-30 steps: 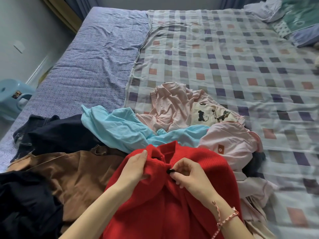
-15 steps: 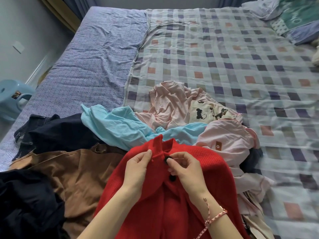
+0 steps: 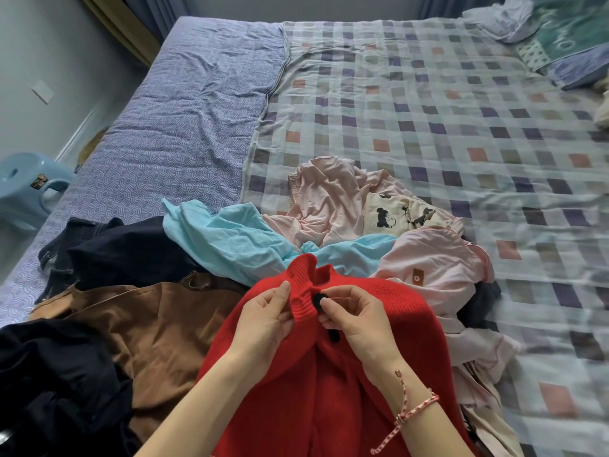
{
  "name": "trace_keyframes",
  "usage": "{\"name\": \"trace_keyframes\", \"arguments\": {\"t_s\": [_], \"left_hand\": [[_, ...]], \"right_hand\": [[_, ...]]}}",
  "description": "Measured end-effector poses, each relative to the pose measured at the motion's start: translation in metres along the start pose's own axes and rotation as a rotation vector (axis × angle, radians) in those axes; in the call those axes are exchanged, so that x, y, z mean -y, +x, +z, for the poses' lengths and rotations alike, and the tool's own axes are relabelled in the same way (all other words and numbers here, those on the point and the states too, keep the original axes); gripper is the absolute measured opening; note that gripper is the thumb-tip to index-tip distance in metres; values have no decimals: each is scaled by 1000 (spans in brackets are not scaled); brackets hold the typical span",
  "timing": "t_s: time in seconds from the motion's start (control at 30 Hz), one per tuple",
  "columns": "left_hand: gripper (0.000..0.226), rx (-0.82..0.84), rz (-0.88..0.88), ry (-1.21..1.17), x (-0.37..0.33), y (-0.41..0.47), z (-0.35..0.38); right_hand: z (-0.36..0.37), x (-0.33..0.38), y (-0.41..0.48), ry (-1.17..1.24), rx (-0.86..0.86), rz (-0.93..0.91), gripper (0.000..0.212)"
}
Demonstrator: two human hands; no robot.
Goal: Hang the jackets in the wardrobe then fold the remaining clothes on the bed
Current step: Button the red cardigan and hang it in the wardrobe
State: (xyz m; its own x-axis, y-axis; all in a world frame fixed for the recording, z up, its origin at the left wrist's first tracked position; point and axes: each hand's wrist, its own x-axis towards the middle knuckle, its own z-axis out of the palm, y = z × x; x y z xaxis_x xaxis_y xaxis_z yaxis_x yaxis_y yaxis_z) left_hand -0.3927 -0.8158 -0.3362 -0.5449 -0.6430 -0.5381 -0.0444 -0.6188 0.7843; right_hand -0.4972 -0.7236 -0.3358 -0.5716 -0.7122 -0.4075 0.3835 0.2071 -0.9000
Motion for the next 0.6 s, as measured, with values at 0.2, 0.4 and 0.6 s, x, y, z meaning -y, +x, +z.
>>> {"name": "trace_keyframes", "arguments": {"t_s": [0.2,0.4,0.6], "left_hand": [[20,-44,28,66,10,-14,6],[15,-54,-31,2,9,-13,8],[26,-108,-32,53,-2,-9,4]], "right_hand": [[3,1,-3,-1,-40,-14,12],[2,3,-7,-4,-58,-19,12],[-2,6,-7,-34,-43,-28,16]]}}
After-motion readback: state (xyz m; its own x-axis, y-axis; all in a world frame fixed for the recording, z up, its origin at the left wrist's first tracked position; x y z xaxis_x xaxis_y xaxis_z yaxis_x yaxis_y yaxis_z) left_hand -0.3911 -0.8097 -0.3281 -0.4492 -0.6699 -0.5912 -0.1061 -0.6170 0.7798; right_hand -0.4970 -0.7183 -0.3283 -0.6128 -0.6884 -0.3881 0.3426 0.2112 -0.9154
